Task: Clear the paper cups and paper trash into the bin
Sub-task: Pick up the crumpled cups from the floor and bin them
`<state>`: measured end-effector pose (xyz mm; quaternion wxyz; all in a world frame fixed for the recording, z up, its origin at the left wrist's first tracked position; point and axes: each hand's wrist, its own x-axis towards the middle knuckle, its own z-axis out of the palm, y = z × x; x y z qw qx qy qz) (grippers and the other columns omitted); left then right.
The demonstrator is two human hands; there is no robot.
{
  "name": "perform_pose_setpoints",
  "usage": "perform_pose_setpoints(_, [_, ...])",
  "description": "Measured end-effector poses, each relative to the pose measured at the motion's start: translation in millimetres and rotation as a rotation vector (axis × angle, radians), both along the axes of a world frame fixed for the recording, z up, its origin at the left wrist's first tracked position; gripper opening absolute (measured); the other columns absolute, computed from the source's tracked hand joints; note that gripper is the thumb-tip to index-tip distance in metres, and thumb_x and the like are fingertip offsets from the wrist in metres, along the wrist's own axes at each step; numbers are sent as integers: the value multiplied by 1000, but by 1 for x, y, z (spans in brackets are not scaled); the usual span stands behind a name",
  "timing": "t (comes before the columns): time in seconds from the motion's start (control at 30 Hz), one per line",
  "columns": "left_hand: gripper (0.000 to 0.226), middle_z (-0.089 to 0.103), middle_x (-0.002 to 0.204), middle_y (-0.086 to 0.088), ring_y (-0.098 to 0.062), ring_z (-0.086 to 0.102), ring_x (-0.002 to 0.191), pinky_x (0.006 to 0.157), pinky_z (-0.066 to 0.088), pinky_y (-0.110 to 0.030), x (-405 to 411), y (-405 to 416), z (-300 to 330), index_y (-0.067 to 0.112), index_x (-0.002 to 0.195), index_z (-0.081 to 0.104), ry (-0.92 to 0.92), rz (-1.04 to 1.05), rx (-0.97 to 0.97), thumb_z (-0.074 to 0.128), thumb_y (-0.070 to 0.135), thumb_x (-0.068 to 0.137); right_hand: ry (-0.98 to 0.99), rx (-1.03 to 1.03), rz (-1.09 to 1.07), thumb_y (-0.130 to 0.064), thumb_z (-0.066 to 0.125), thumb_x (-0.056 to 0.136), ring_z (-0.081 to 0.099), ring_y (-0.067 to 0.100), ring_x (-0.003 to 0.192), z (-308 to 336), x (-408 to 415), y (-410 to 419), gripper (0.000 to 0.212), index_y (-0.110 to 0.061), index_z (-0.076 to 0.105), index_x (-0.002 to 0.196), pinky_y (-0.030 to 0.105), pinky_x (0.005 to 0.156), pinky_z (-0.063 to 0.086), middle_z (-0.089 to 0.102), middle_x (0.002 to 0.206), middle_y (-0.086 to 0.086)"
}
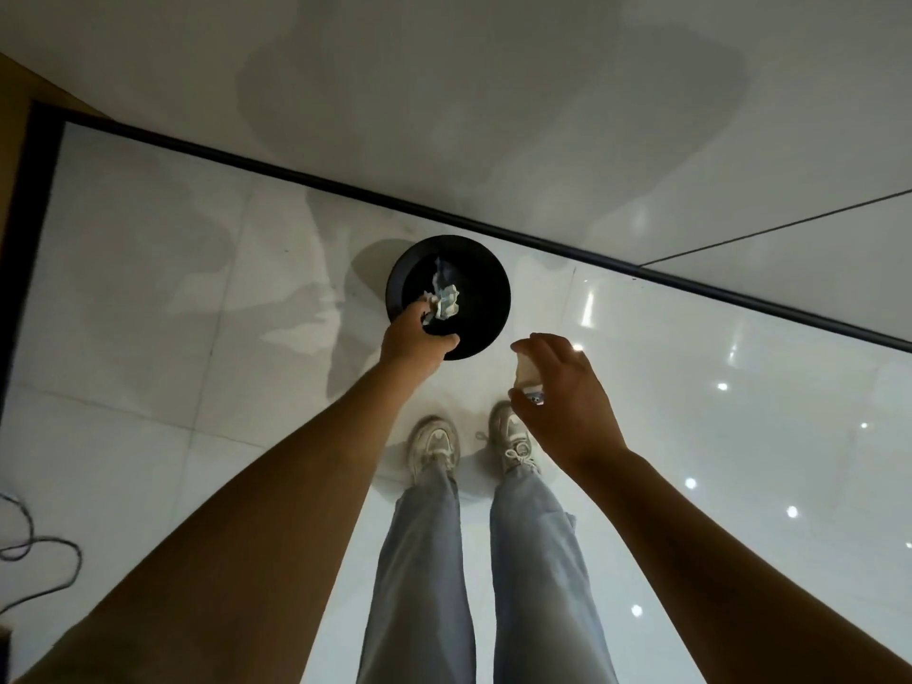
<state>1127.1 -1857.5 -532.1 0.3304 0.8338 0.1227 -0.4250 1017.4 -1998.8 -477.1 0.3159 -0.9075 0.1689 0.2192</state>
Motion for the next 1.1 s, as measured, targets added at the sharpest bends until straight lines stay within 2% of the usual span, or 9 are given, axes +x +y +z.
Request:
perform_pose_setpoints(0.23, [55, 45, 143, -6, -23, 43, 130, 104, 40, -37, -25, 51, 16, 16, 139, 42, -9, 54, 19, 63, 21, 88, -30, 12, 30, -13, 66, 85, 46, 27, 123, -3, 29, 24, 51, -15, 50, 133, 27, 93, 42, 48, 139, 6])
perform_pose_setpoints(0.37, [53, 47, 142, -7, -23, 46, 129, 103, 42, -37, -25, 71, 24, 16, 137, 44, -41, 36, 14, 64, 22, 89, -77, -4, 57, -14, 64, 86, 43, 27, 126, -14, 63, 44, 51, -16, 48, 134, 33, 94, 47, 44, 142, 7])
perform_pose_setpoints(0.57, [50, 50, 138, -6, -22, 49, 125, 100, 42, -34, -23, 77, 38, 15, 135, 46, -73, 42, -12, 64, 21, 89, 38, 11, -49, -15, 67, 83, 33, 29, 134, -25, 84, 45, 61, -20, 43, 139, 42, 103, 44, 33, 150, 5])
perform_pose_setpoints(0.73, [46, 52, 136, -3, -18, 50, 121, 94, 42, -30, -30, 62, 63, 17, 133, 47, -91, 0, -58, 62, 18, 90, 37, 14, -150, -15, 65, 85, 40, 27, 129, 2, 43, 28, 57, -19, 43, 138, 37, 100, 44, 39, 146, 6])
perform_pose_setpoints(0.93, [45, 53, 134, -4, -21, 51, 122, 95, 42, -30, -50, 21, 95, 15, 132, 49, -124, -160, -114, 61, 14, 89, 48, 9, -343, -16, 64, 88, 42, 27, 129, 44, -32, -8, 55, -19, 43, 139, 35, 101, 41, 43, 144, 6])
perform_pose_setpoints(1.1, [43, 53, 133, -3, -16, 51, 122, 97, 41, -28, -80, -31, 115, 14, 131, 50, -132, -307, -141, 61, 13, 89, 18, -15, -536, -16, 63, 88, 43, 27, 126, 64, -96, -45, 54, -18, 44, 138, 35, 98, 41, 43, 143, 5])
